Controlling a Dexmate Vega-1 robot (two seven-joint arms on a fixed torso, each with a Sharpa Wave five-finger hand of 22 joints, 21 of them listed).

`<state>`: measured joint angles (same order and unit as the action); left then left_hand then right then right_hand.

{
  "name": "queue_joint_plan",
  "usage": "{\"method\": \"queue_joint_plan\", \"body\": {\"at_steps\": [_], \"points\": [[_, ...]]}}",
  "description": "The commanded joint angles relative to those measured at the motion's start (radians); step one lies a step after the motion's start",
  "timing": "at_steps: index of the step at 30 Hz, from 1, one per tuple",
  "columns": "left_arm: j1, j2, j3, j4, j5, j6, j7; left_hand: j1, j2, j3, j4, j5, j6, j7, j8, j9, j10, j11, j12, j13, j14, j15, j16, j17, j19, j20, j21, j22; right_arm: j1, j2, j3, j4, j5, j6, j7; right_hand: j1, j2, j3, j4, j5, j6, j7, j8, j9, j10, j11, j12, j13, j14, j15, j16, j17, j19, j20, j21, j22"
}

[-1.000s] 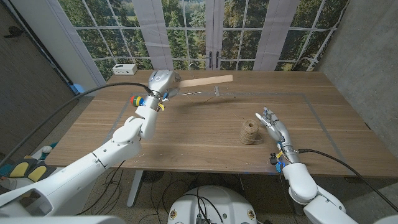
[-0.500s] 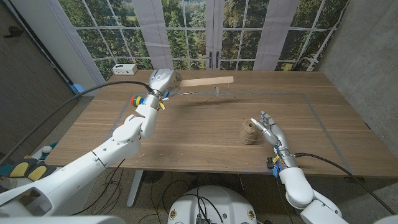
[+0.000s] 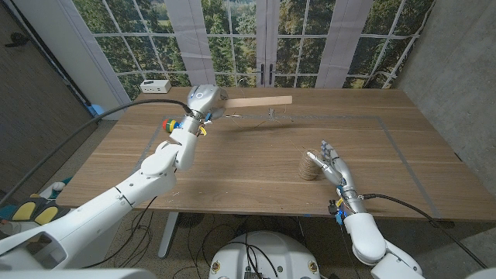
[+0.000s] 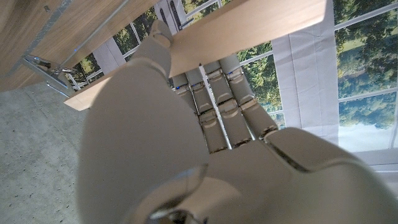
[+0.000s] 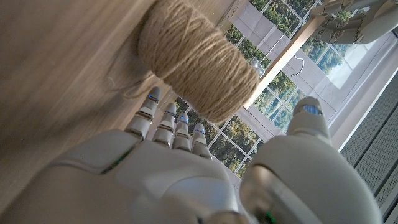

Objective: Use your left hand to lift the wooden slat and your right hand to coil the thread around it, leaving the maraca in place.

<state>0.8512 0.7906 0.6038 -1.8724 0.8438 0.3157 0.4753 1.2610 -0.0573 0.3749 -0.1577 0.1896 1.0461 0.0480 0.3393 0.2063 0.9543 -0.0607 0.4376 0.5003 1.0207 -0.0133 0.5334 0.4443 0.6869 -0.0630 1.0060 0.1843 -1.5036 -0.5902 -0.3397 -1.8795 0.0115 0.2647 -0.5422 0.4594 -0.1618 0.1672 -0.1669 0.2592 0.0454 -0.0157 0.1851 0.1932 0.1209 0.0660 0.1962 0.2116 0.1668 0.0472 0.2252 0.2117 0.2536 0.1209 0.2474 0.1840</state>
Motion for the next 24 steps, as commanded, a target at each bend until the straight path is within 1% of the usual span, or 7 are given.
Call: {"method": "queue_joint_plan", "body": {"at_steps": [1,9,11,15,19,21,24], "points": [[-0.010,-0.003,0.005,0.005,0.006,-0.018,-0.004,0.160,0.172,0.003,0.004,0.004,0.023,-0.011,0.003,0.016,0.007,0.003,-0.001,0.006,0.154,-0.216,0.000,0.007,-0.006,-0.054,0.007,0.002,-0.002,0.007,-0.028,-0.045,-0.095,-0.138,-0.059,0.032,-0.007,-0.008,-0.005,0.018,-0.017,-0.001,0.007,0.005,-0.016,-0.008,0.000,0.005,-0.014,-0.022,-0.007,0.005,0.011,-0.023,-0.001,0.002],[-0.013,-0.002,-0.001,0.006,-0.001,-0.024,-0.010,0.160,0.172,0.002,0.004,0.004,0.019,-0.011,0.000,0.017,0.007,0.002,-0.004,0.009,0.154,-0.216,-0.001,0.012,-0.009,-0.055,0.011,0.001,0.013,0.010,-0.054,-0.073,-0.129,-0.259,-0.089,0.092,0.005,-0.006,-0.007,0.038,-0.035,-0.005,0.009,0.005,-0.042,-0.025,-0.003,0.006,-0.029,-0.036,-0.012,0.004,0.014,-0.047,-0.006,0.003],[-0.013,-0.001,-0.001,0.006,-0.001,-0.025,-0.014,0.160,0.171,0.001,0.004,0.004,0.021,-0.012,0.000,0.017,0.009,0.001,-0.004,0.009,0.154,-0.216,-0.002,0.012,-0.009,-0.055,0.012,0.001,0.017,0.006,-0.059,-0.076,-0.134,-0.274,-0.093,0.104,0.008,-0.004,-0.007,0.041,-0.036,-0.001,0.010,0.006,-0.043,-0.024,-0.002,0.006,-0.029,-0.038,-0.012,0.004,0.016,-0.045,-0.006,0.003],[-0.016,-0.001,-0.004,0.011,-0.004,-0.030,-0.010,0.160,0.171,0.001,0.004,0.004,0.024,-0.011,0.001,0.017,0.009,0.000,-0.005,0.011,0.154,-0.216,-0.002,0.015,-0.009,-0.056,0.015,0.000,0.034,0.008,-0.083,-0.095,-0.166,-0.360,-0.110,0.131,0.016,0.000,-0.008,0.048,-0.045,-0.008,0.010,0.006,-0.047,-0.029,-0.001,0.006,-0.035,-0.049,-0.013,0.004,0.019,-0.052,-0.007,0.002],[-0.020,0.000,-0.001,0.015,0.001,-0.033,-0.011,0.160,0.171,0.000,0.005,0.004,0.025,-0.012,0.001,0.017,0.010,0.000,-0.006,0.012,0.154,-0.215,-0.003,0.016,-0.011,-0.056,0.016,0.000,0.054,0.024,-0.101,-0.090,-0.179,-0.401,-0.136,0.198,0.036,0.014,-0.009,0.062,-0.043,-0.017,0.017,0.006,-0.042,-0.043,0.005,0.007,-0.033,-0.056,-0.011,0.003,0.021,-0.064,-0.010,0.003],[-0.021,0.001,-0.001,0.015,-0.001,-0.035,-0.015,0.160,0.171,0.000,0.005,0.004,0.025,-0.012,0.000,0.017,0.010,0.000,-0.007,0.012,0.154,-0.215,-0.004,0.017,-0.011,-0.057,0.017,0.000,0.065,0.033,-0.111,-0.085,-0.187,-0.420,-0.153,0.253,0.043,0.022,-0.008,0.071,-0.022,-0.021,0.027,0.006,-0.027,-0.053,0.012,0.007,0.005,-0.063,0.005,0.003,0.038,-0.072,-0.006,0.003],[-0.023,0.000,-0.002,0.020,-0.003,-0.036,-0.015,0.161,0.171,0.000,0.005,0.004,0.024,-0.013,0.000,0.017,0.009,0.001,-0.008,0.013,0.154,-0.215,-0.004,0.018,-0.011,-0.056,0.018,0.000,0.084,0.046,-0.125,-0.058,-0.195,-0.405,-0.180,0.284,0.049,0.021,0.000,0.076,0.013,-0.022,0.038,0.005,0.007,-0.058,0.025,0.007,0.045,-0.058,0.022,0.006,0.062,-0.062,0.000,0.005]]}}
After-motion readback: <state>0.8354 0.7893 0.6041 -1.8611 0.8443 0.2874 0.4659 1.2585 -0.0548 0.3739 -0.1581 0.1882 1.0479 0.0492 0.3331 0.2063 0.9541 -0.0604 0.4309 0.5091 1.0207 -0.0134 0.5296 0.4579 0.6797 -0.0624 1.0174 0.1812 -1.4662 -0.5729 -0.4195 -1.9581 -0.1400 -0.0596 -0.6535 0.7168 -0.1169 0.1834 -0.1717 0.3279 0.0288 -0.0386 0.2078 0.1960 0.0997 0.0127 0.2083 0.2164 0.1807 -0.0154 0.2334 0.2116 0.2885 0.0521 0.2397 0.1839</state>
